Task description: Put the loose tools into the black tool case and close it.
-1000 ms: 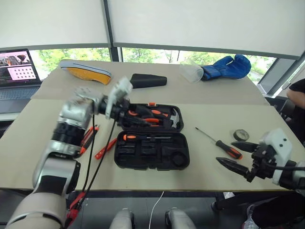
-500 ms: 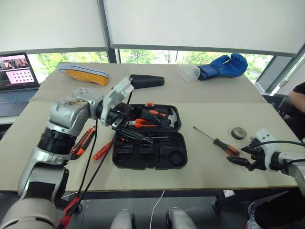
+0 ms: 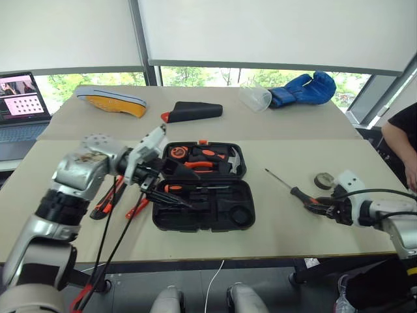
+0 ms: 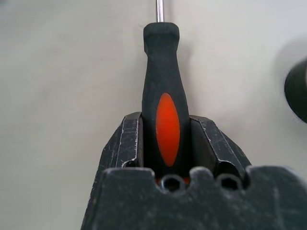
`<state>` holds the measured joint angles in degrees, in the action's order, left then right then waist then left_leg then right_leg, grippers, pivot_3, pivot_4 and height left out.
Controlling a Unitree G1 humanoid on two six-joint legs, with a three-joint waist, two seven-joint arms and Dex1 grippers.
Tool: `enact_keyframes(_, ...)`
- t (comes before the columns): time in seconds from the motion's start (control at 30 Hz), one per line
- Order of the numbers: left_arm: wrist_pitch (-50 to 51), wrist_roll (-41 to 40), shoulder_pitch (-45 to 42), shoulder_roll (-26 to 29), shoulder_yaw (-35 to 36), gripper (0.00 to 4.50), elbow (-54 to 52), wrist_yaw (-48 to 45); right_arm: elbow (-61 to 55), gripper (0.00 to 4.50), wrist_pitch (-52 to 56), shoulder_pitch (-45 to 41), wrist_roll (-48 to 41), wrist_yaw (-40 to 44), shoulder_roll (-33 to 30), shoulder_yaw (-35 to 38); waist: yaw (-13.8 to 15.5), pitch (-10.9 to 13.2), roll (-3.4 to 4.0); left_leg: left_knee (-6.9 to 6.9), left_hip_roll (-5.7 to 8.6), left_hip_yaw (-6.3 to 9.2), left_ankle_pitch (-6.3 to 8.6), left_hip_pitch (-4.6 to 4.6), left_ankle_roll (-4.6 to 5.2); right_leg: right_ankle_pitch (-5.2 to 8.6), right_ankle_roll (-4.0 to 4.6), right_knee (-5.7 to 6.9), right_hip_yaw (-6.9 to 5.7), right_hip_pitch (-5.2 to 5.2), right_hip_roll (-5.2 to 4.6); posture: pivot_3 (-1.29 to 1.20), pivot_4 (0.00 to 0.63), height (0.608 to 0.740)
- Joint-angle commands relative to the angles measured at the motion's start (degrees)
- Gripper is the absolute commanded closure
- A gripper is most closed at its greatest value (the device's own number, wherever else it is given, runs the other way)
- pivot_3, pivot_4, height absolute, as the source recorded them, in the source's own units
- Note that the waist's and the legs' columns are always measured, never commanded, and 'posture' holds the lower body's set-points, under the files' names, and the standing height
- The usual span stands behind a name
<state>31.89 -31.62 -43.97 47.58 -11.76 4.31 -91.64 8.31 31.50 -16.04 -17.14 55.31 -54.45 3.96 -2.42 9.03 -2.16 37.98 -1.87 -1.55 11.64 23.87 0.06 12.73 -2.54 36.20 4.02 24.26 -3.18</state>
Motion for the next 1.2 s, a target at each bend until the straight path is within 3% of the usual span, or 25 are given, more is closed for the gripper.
enact_keyframes(0.03,1.8,-1.2,2.9,3.4,5.7,0.0,-3.5,2.2,-7.0,3.48,-2.9,-10.9,-2.8,5.8,-2.2,1.1,-0.4,0.1,0.15,0.0,0.01,-0.02,0.0,0.0,0.0,-0.01,-0.01,0.0,0.02,0.01,-0.01,0.0,0.15,0.734)
enact_keyframes(0.17,4.1,-2.5,6.9,4.7,10.0,0.0,-6.1,5.5,-11.9,3.48,-2.4,-20.8,-3.1,11.0,1.4,-5.7,-0.5,0.3,0.34,0.0,-0.11,-0.05,0.0,-0.1,0.0,-0.04,0.01,0.08,0.05,0.02,0.1,0.0,0.15,0.734)
enact_keyframes(0.27,0.2,-0.8,10.6,5.7,10.8,0.0,-9.3,5.3,-12.5,3.48,-6.8,-25.8,2.1,12.4,6.9,-14.3,-0.2,0.3,0.26,-0.04,-0.31,0.01,0.01,-0.11,-0.01,0.03,0.13,0.05,-0.04,0.01,0.26,0.0,0.15,0.734)
enact_keyframes(0.5,-3.0,-0.4,14.5,6.7,12.7,0.0,-12.0,5.9,-4.8,3.48,-13.2,-29.6,14.8,9.2,15.0,-26.2,1.8,0.3,0.26,0.11,-0.01,-0.04,0.0,0.5,-0.02,-0.2,0.39,0.08,-0.05,0.51,-0.02,0.0,0.15,0.734)
enact_keyframes(0.7,-4.4,0.4,16.2,7.4,14.3,0.0,-12.2,7.3,-4.4,3.48,-13.6,-27.6,16.9,11.3,15.2,-27.8,1.7,0.3,0.25,0.14,0.03,-0.08,0.0,0.75,-0.02,-0.25,0.4,0.08,-0.05,0.73,-0.08,0.0,0.15,0.734)
enact_keyframes(1.13,-7.1,2.8,11.3,6.5,12.5,0.0,-7.4,7.0,-5.6,3.48,-10.9,-23.7,17.8,11.5,14.5,-26.8,1.5,0.3,0.24,0.24,-0.02,-0.08,-0.01,0.62,-0.03,-0.18,0.49,0.51,-0.03,0.77,0.01,0.0,0.15,0.734)
enact_keyframes(1.2,-7.3,3.1,10.1,6.1,11.9,0.0,-6.5,6.8,-6.1,2.48,-12.6,-23.5,17.5,12.3,14.2,-26.3,1.7,0.3,0.23,0.25,-0.02,-0.08,-0.01,0.59,-0.03,-0.16,0.49,0.55,-0.03,0.75,0.02,0.0,0.15,0.734)
